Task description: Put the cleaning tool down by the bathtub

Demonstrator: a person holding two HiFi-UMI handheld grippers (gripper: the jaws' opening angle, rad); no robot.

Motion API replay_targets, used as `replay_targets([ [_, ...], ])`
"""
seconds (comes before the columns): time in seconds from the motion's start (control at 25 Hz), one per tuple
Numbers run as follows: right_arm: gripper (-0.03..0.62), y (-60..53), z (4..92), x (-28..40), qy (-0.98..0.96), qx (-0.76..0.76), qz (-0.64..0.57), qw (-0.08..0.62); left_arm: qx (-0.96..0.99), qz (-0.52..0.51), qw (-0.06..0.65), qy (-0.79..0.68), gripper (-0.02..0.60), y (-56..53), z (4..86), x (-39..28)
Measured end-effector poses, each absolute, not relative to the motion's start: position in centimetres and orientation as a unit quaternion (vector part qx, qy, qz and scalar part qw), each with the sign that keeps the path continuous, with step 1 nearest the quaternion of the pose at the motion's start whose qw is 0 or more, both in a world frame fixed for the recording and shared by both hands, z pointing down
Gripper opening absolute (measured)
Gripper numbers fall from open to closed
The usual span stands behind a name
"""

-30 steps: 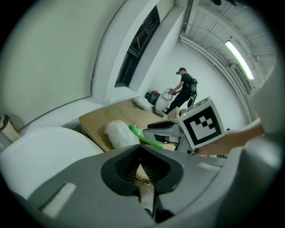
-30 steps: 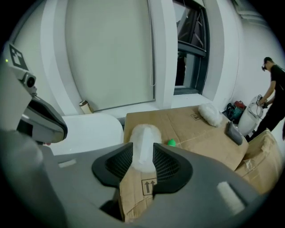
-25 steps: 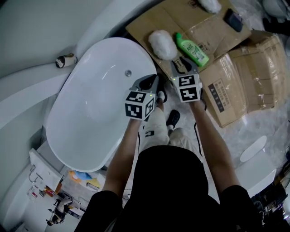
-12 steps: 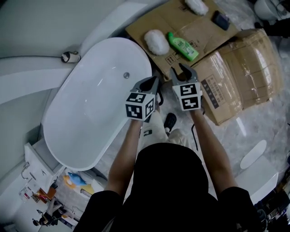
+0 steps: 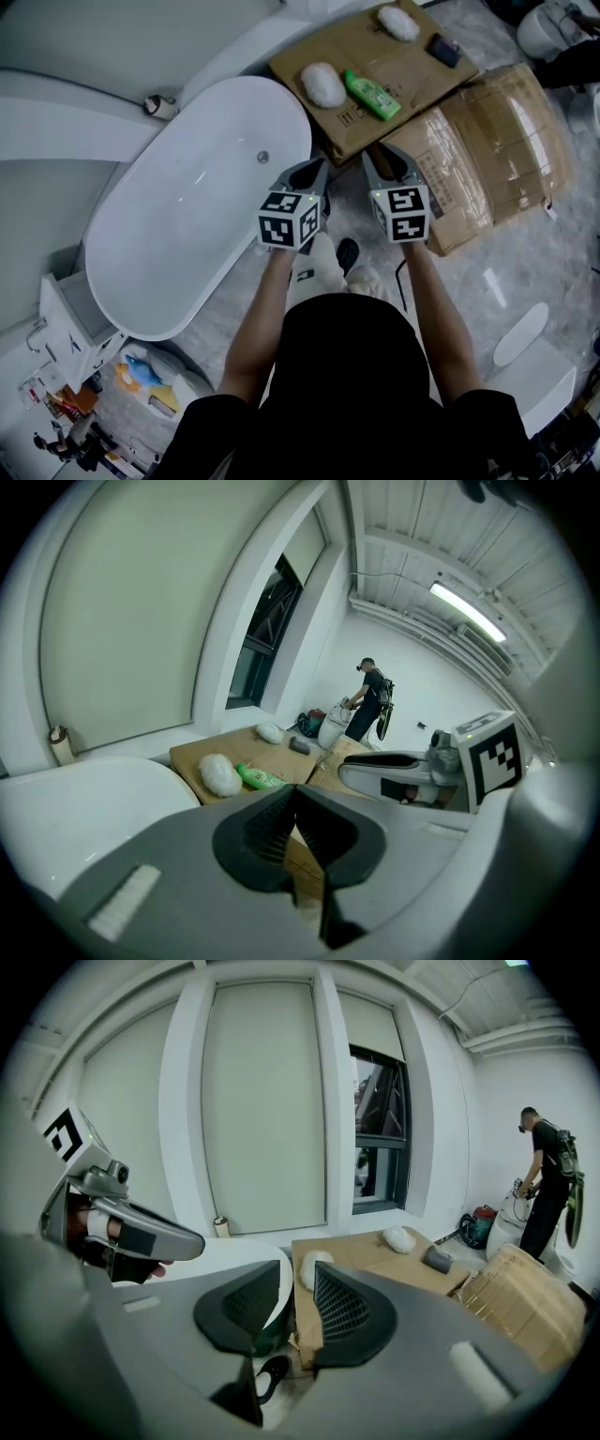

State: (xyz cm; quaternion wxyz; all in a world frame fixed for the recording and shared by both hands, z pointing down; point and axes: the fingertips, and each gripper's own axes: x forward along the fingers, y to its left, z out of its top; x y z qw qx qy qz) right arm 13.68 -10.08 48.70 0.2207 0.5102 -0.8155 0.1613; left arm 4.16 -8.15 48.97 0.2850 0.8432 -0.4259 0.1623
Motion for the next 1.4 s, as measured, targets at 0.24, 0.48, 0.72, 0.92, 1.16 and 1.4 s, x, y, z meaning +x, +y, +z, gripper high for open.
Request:
replay_targets([
  [0.24, 0.121, -6.0, 45.7, 13.8, -0.831, 0.498, 0.154, 0.196, 0.844, 0.148, 0.272, -0.437, -0.003, -4.4, 46.5, 4.5],
  [0.48, 0.121, -4.6, 42.8, 13.9, -0.840, 0.497, 0.134, 0.170, 0.849, 0.141, 0.253, -0.442, -0.003, -2.5, 44.5, 4.7],
  [0.72, 0.121, -3.5, 39.7, 12.9, -0.851, 0.488, 0.121, 0.150, 0.854, 0.130, 0.234, -0.447, -0.003, -1.5, 41.8, 3.8],
  [0.92, 0.121, -2.9, 37.6, 12.1, -0.861, 0.476, 0.113, 0.140, 0.856, 0.114, 0.220, -0.454, -0.003, -1.7, 39.8, 2.9],
  [1.16, 0.120, -2.1, 34.7, 11.2, -0.869, 0.470, 0.086, 0.129, 0.863, 0.091, 0.201, -0.454, -0.003, -1.6, 37.1, 2.2],
  [1.4, 0.099, -1.4, 32.1, 10.6, -0.869, 0.478, 0.067, 0.110, 0.868, 0.078, 0.185, -0.453, -0.003, -1.7, 35.0, 1.6],
])
